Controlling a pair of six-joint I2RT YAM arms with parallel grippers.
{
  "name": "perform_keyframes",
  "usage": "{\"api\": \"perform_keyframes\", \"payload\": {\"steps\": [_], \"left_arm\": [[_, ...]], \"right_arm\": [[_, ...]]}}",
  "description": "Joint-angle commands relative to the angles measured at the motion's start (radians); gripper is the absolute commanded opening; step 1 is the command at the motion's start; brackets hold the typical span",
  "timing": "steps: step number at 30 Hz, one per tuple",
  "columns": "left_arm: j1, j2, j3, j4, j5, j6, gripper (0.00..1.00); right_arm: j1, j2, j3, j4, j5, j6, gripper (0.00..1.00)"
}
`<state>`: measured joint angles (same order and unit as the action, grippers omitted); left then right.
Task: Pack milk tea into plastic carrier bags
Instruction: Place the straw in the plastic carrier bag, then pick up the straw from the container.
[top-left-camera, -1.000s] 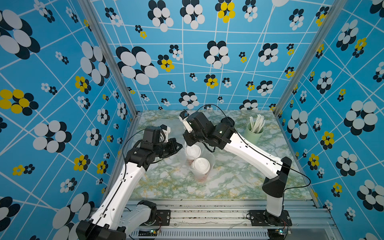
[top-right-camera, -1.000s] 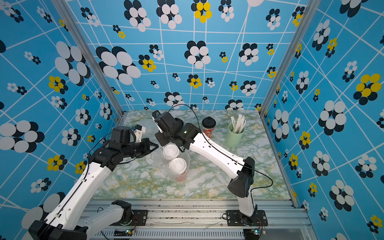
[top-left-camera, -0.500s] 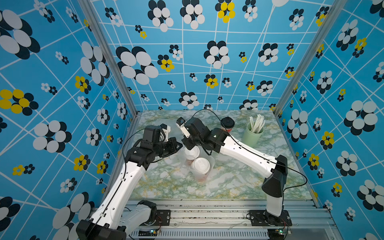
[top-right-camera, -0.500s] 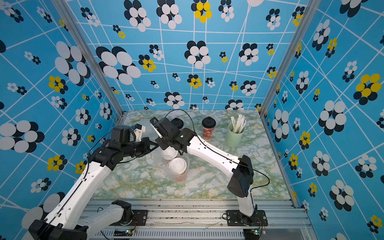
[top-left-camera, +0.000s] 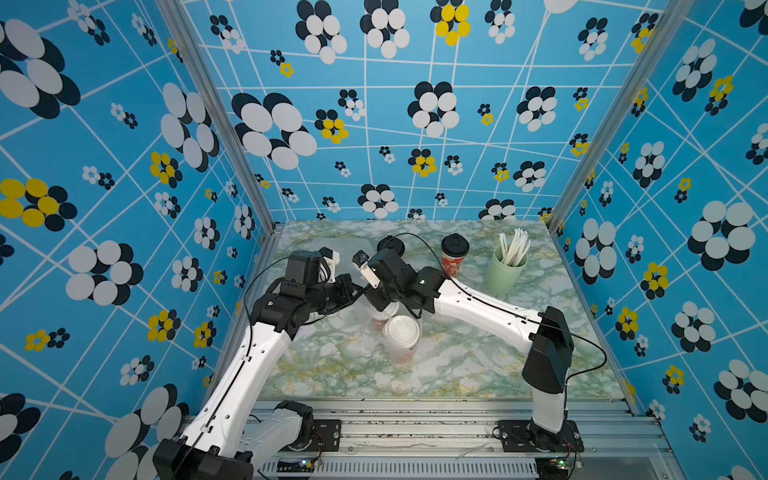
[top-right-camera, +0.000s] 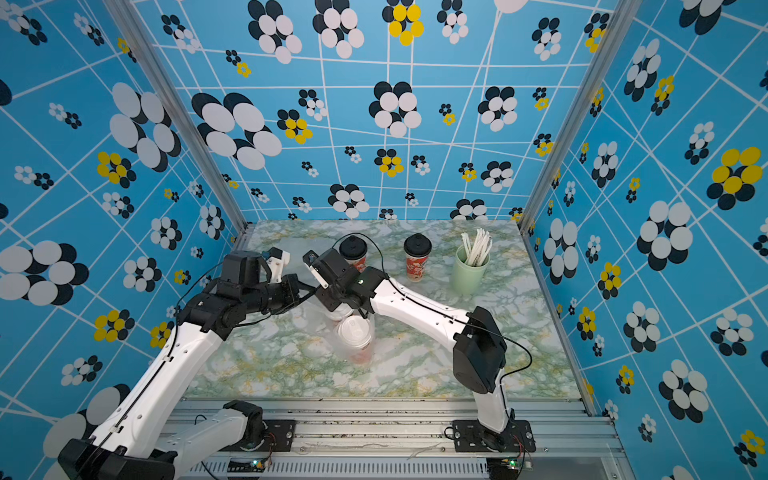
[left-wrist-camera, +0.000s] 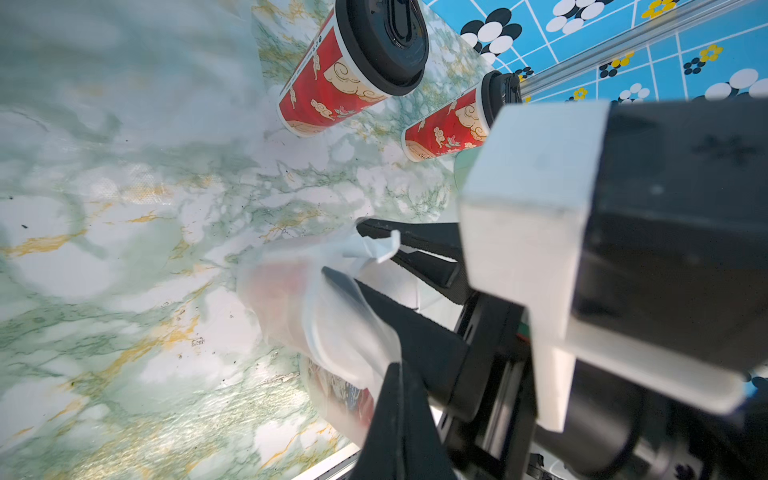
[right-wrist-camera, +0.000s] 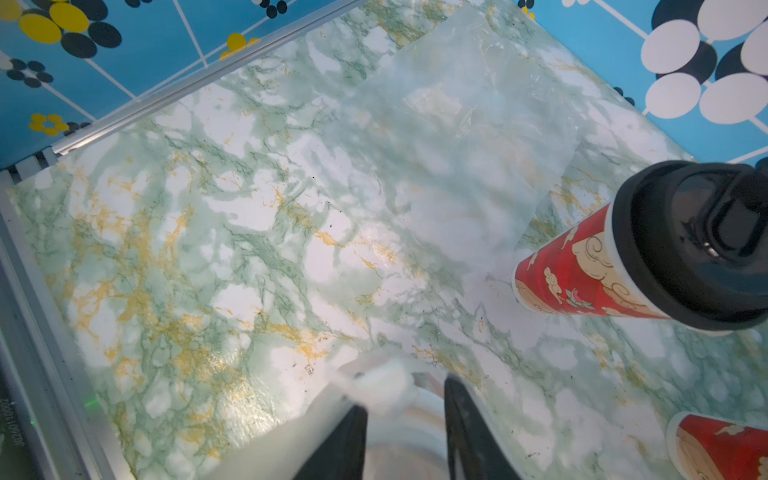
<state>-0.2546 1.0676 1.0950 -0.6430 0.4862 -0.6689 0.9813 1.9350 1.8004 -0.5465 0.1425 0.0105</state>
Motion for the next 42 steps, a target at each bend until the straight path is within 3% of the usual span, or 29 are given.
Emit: {"api": "perform_keyframes", "payload": {"steps": [1, 5, 13, 22, 32, 42], "left_arm": [[0.006, -0.006, 0.020, -0.002, -0.005, 0.012, 0.12], [0.006, -0.019, 0.020, -0.014, -0.011, 0.013, 0.24], [0.003, -0.043, 0.017, -0.042, -0.006, 0.011, 0.35], [0.000, -0.105, -0.016, -0.087, 0.000, 0.006, 0.38], [-0.005, -0.131, -0.061, -0.070, 0.011, -0.016, 0.38], [-0.006, -0.128, -0.062, -0.061, 0.009, -0.021, 0.37]], "right_arm": [[-0.021, -0.084, 0.061, -0.045, -0.039, 0.031, 0.42], [-0.078, -0.179, 0.049, -0.075, -0.092, 0.070, 0.45], [-0.259, -0.328, -0.035, -0.137, -0.066, 0.134, 0.44], [-0.650, -0.418, -0.174, -0.224, -0.069, 0.233, 0.37], [-0.898, -0.294, -0.208, -0.164, -0.051, 0.258, 0.29], [-0.941, -0.082, -0.002, -0.157, -0.008, 0.236, 0.18]]}}
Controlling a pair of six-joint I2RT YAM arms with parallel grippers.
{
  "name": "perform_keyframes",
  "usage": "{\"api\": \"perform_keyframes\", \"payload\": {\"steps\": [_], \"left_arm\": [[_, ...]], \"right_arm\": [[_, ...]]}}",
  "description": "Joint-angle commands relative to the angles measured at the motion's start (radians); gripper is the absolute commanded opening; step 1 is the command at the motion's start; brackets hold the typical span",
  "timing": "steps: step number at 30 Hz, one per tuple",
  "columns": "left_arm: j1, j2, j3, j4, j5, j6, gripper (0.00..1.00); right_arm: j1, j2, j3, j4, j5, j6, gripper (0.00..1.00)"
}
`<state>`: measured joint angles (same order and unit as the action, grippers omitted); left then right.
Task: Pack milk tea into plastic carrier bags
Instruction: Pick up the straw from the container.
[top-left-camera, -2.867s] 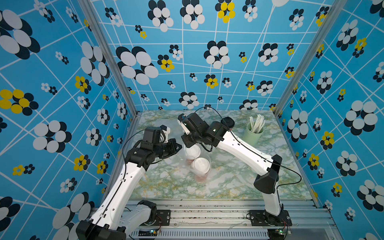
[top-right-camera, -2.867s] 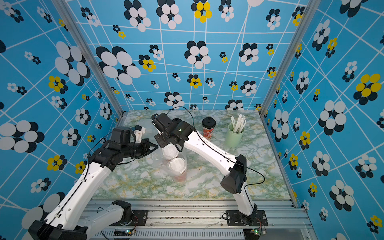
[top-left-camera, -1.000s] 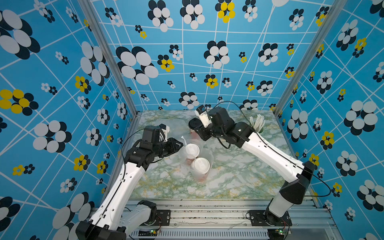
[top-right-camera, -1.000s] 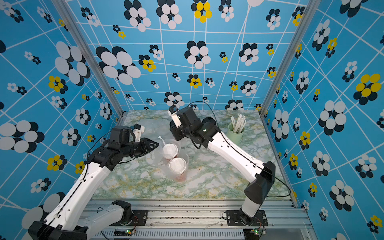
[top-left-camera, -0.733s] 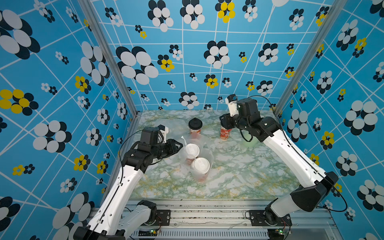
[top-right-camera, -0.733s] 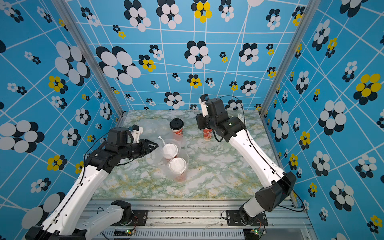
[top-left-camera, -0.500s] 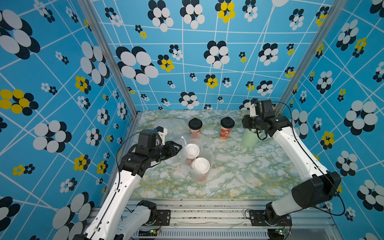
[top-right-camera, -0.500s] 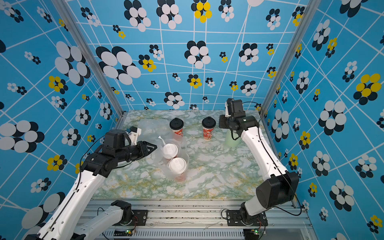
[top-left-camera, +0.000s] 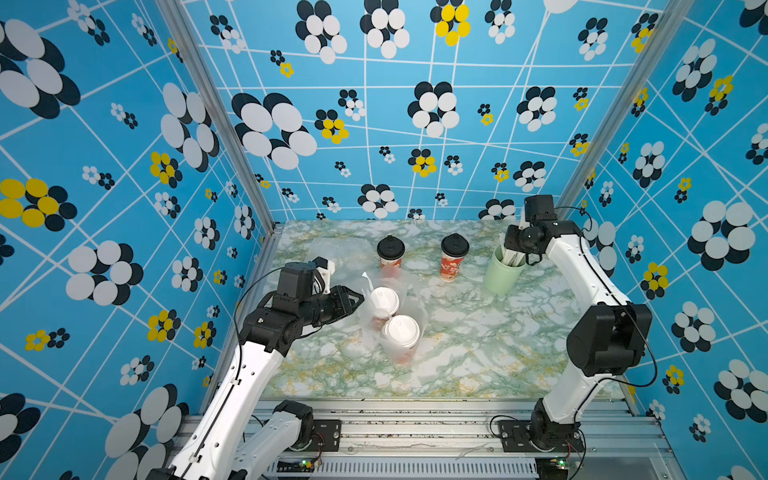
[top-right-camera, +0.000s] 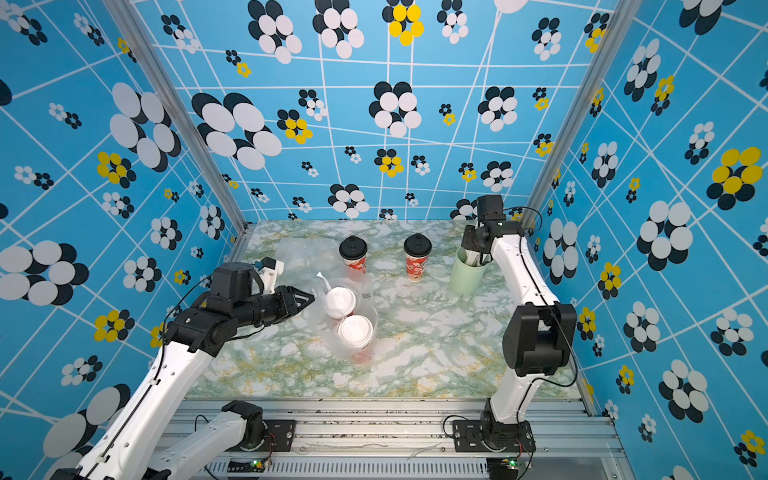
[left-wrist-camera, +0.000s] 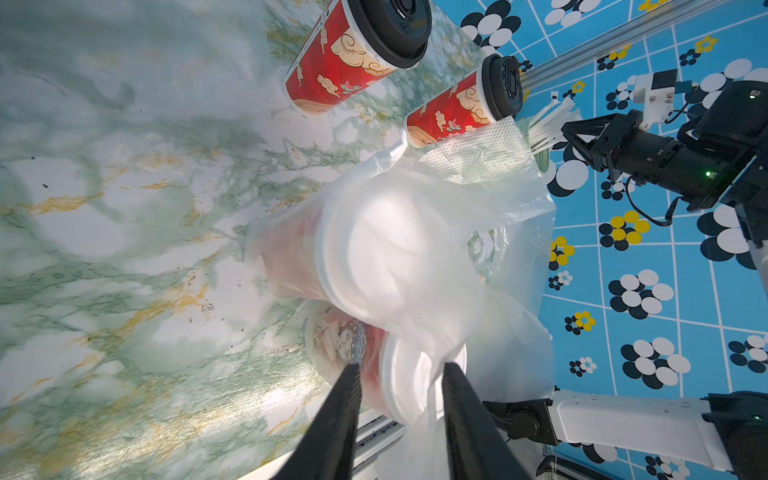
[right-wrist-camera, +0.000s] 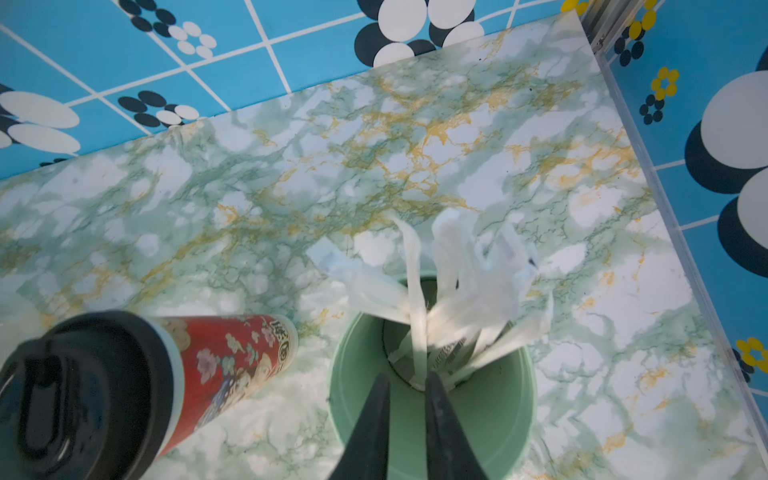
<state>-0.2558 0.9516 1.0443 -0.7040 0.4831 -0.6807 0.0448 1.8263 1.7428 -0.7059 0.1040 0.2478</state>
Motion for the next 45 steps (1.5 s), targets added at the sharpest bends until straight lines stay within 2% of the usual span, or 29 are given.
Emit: {"api": "perform_keyframes", "payload": {"steps": [1, 9, 24, 26, 31, 40, 45], "left_arm": [[-0.004, -0.012, -0.013, 0.003, 0.012, -0.010, 0.36], [-0.004, -0.014, -0.015, -0.002, 0.004, -0.009, 0.36], [-0.001, -0.016, -0.018, 0.000, 0.003, -0.010, 0.36], [-0.001, -0.015, -0.017, -0.002, 0.004, -0.010, 0.36], [-0.001, -0.021, -0.008, -0.013, 0.005, -0.010, 0.38], [-0.004, -0.056, -0.001, -0.046, 0.005, -0.030, 0.42], [-0.029, -0.093, -0.010, -0.055, -0.005, -0.068, 0.53]], "right_arm": [[-0.006, 0.040, 0.068, 0.004, 0.029, 0.000, 0.17], [-0.022, 0.130, 0.156, -0.022, 0.059, -0.010, 0.16], [-0.027, 0.194, 0.198, -0.014, 0.010, -0.045, 0.16], [-0.026, 0.188, 0.201, -0.018, 0.012, -0.050, 0.13], [-0.026, 0.124, 0.194, -0.023, 0.019, -0.057, 0.07], [-0.011, -0.087, 0.152, -0.045, 0.046, -0.068, 0.04], [0.034, -0.221, 0.137, -0.072, 0.080, -0.076, 0.03]]}}
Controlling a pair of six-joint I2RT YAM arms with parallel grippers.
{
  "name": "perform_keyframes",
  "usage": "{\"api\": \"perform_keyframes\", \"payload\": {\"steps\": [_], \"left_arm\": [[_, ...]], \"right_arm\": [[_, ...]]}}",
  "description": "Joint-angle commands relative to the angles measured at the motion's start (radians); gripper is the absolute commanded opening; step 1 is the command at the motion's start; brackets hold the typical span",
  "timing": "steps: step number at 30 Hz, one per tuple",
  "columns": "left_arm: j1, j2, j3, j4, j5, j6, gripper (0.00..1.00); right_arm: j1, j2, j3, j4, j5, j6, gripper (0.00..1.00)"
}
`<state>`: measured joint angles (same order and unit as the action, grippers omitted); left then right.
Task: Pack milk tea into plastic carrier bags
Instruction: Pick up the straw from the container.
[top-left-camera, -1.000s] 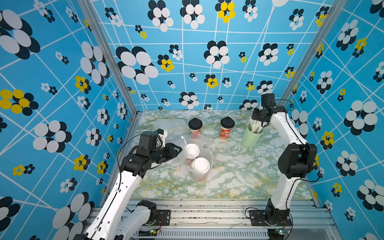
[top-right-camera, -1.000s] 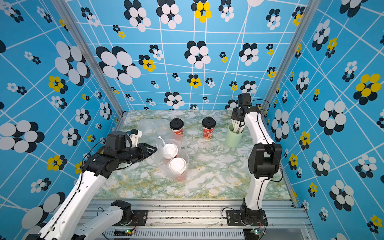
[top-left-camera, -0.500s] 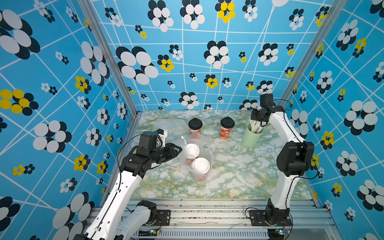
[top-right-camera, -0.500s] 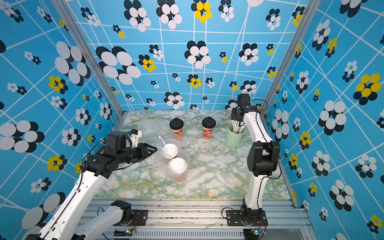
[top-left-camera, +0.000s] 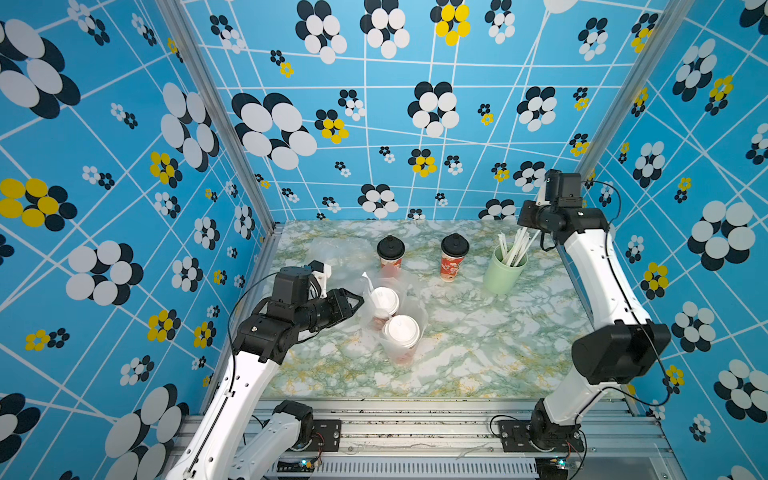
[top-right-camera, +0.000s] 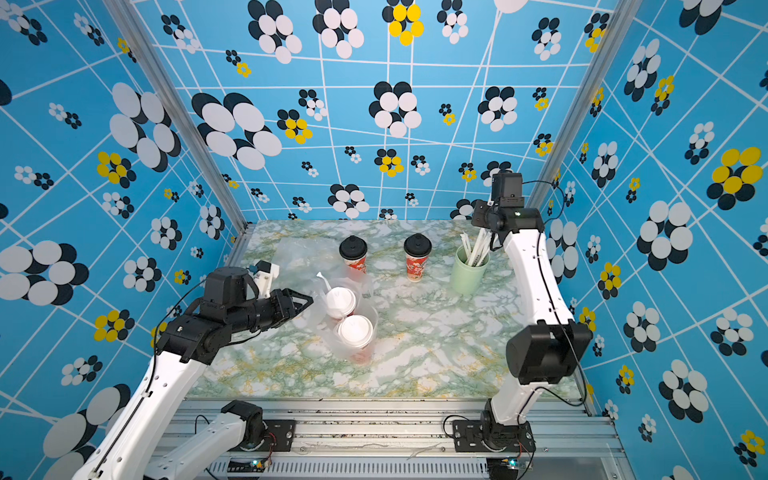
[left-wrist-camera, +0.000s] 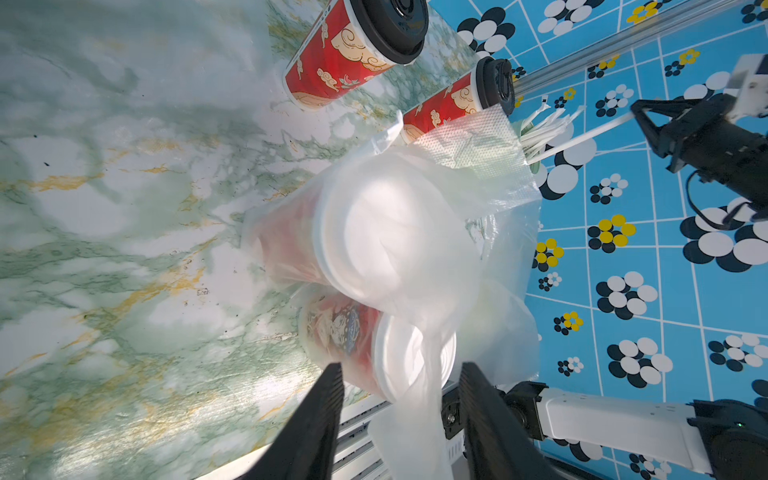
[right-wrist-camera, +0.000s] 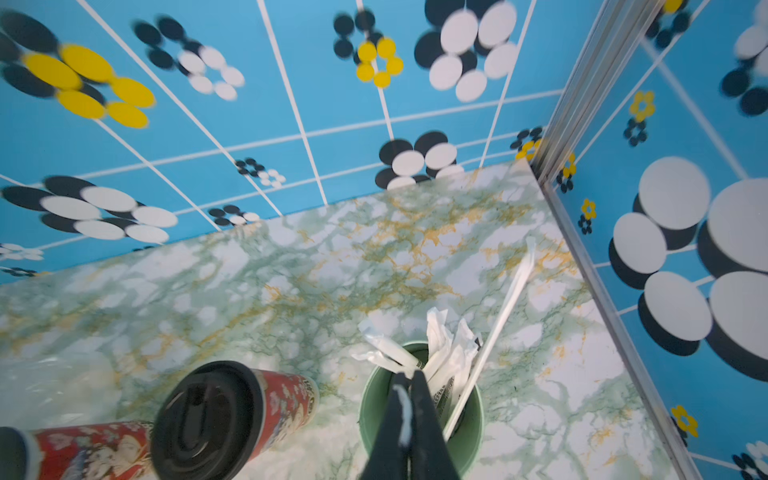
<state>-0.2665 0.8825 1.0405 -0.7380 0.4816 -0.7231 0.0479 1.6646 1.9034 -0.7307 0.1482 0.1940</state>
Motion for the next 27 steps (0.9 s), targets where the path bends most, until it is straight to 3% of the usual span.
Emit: {"api": "perform_keyframes", "payload": {"steps": [1, 10, 17, 27], "left_arm": [[-0.032, -0.029, -0.008, -0.025, -0.010, -0.034, 0.54], [-0.179, -0.051, 0.003, -0.097, -0.122, -0.068, 0.60], [-0.294, -0.057, -0.016, -0.084, -0.183, -0.122, 0.60], [-0.381, -0.043, -0.031, -0.075, -0.227, -0.159, 0.45]], "right_arm": [[0.045, -0.088, -0.028, -0.053, 0.037, -0.024, 0.03], [0.205, -0.269, -0.087, -0.071, -0.003, -0.028, 0.02], [0.359, -0.340, -0.122, -0.083, -0.111, -0.008, 0.01], [0.699, -0.470, -0.228, 0.037, -0.183, 0.012, 0.01]]}}
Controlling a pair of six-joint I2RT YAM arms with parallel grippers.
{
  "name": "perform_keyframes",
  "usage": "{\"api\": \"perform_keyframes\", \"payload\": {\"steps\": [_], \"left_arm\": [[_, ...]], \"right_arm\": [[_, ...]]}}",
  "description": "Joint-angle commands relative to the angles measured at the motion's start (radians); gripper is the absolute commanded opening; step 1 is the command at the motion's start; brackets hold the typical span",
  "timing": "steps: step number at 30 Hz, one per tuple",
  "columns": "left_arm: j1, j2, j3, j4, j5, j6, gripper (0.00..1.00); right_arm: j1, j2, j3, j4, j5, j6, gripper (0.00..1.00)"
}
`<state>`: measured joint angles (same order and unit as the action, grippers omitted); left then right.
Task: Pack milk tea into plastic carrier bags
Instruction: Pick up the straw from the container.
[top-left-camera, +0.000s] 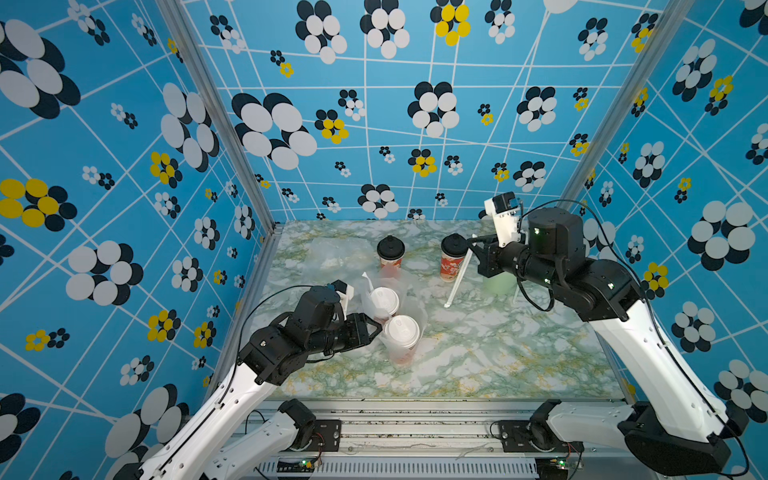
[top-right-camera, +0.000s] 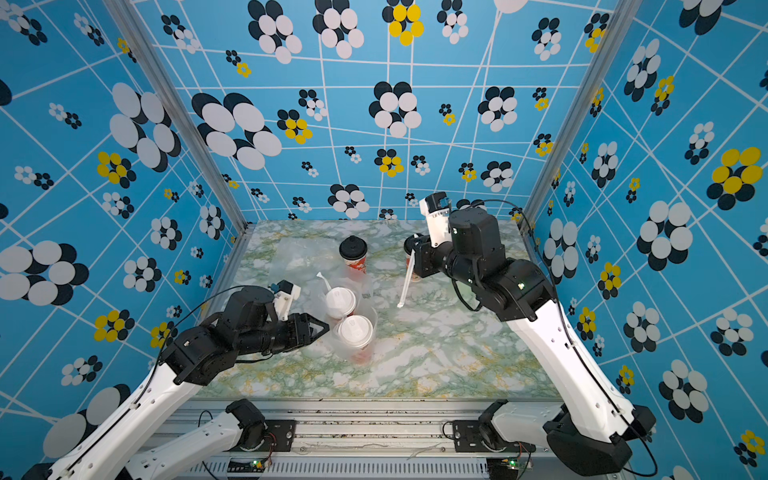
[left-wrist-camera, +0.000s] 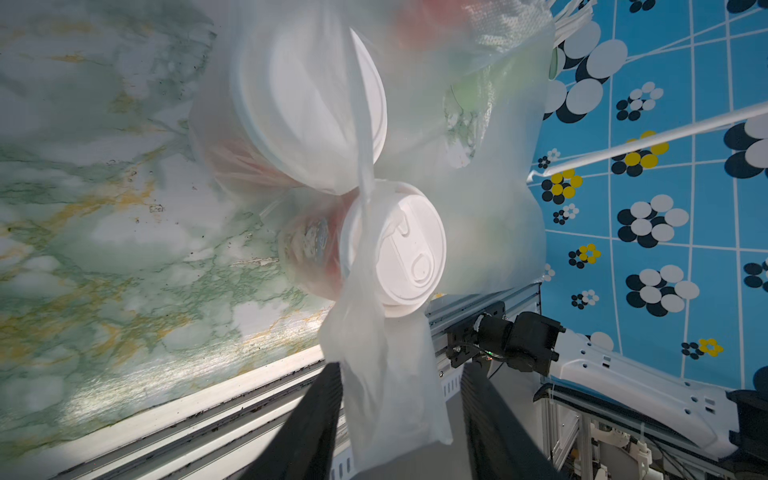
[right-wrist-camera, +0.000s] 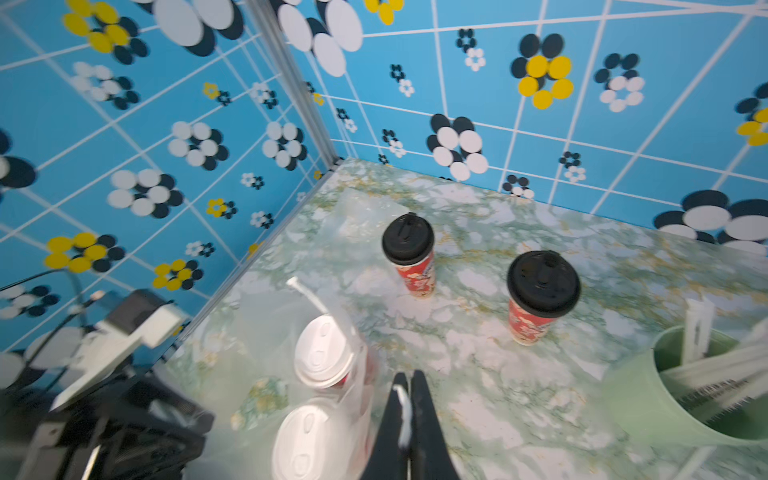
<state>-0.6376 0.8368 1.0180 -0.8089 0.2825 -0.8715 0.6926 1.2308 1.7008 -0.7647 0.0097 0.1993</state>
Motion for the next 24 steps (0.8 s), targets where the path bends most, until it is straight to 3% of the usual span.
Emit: {"api": "perform_keyframes", "payload": {"steps": [1, 4, 10, 24], "left_arm": [[-0.011, 0.003, -0.008, -0.004, -0.028, -0.009, 0.39], [-0.014, 0.008, -0.005, -0.001, -0.023, -0.007, 0.25], [-0.019, 0.007, -0.008, 0.000, -0.008, -0.005, 0.09], [-0.020, -0.001, -0.006, -0.018, 0.037, 0.003, 0.00]], "right_arm": [[0.080, -0.043, -0.030, 0.087, -0.057, 0.009, 0.01], [0.139, -0.045, -0.035, 0.116, -0.094, 0.007, 0.01], [0.207, -0.048, -0.157, 0.245, -0.109, 0.025, 0.00], [0.263, -0.047, -0.296, 0.346, -0.196, 0.066, 0.00]]}}
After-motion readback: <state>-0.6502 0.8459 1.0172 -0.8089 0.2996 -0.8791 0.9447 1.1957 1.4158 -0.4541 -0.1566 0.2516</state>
